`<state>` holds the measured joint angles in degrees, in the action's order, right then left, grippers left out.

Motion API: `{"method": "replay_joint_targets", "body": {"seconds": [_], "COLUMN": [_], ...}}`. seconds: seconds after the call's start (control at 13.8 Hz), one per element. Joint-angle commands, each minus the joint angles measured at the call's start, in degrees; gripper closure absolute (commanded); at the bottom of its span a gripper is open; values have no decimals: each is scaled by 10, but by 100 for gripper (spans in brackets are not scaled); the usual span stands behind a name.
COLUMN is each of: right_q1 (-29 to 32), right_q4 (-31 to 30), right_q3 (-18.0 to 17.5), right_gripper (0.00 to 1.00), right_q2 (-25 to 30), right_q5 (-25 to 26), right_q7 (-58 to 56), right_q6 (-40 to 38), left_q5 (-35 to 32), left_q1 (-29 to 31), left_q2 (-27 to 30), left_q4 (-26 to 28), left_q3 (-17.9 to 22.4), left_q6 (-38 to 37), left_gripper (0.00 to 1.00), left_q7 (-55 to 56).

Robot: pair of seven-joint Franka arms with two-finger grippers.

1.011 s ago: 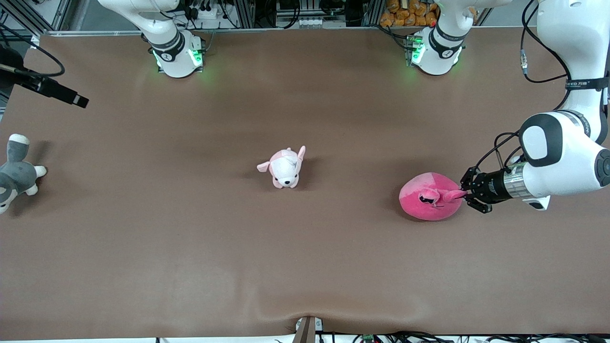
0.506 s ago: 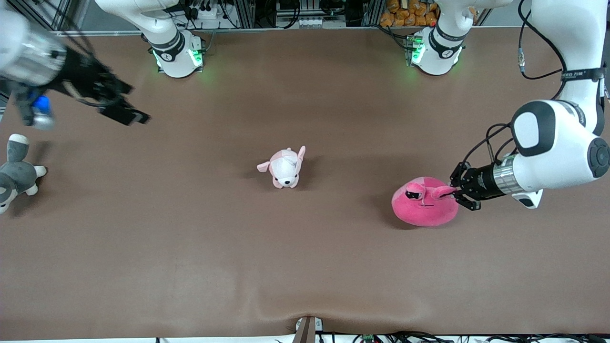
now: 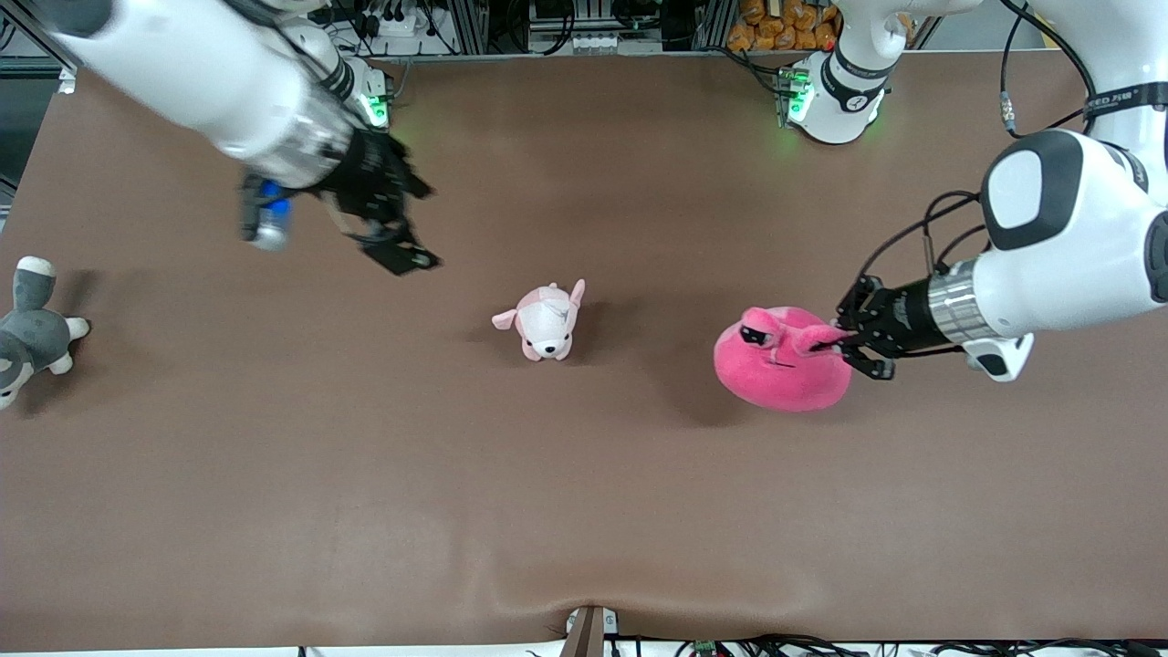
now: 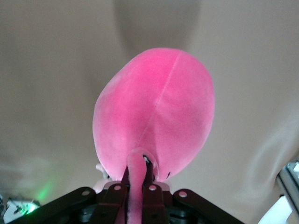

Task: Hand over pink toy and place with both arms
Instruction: 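Carry the pink plush toward the middle while the right gripper approaches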

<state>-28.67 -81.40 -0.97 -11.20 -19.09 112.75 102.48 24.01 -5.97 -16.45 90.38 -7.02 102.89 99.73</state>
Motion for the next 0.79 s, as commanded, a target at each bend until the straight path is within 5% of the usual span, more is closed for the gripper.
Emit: {"method": "replay_joint_targets", "body": {"seconds": [0.0, 0.72], "right_q1": [-49, -135], "right_q4": [26, 48], "right_q3": [9, 12], "right_gripper": [0, 0], "right_q2": [-45, -143], "right_q5": [1, 10], "right_q7": [125, 300], "right_q6": [53, 182], "left_q5": [2, 7], "left_q1": [-1, -1], "left_q2": [-2, -3], "left_q4": [-18, -67], "left_q3": [-47, -157], "left_q6": [-13, -13], "left_gripper": [100, 100], "left_q7": [42, 191]}}
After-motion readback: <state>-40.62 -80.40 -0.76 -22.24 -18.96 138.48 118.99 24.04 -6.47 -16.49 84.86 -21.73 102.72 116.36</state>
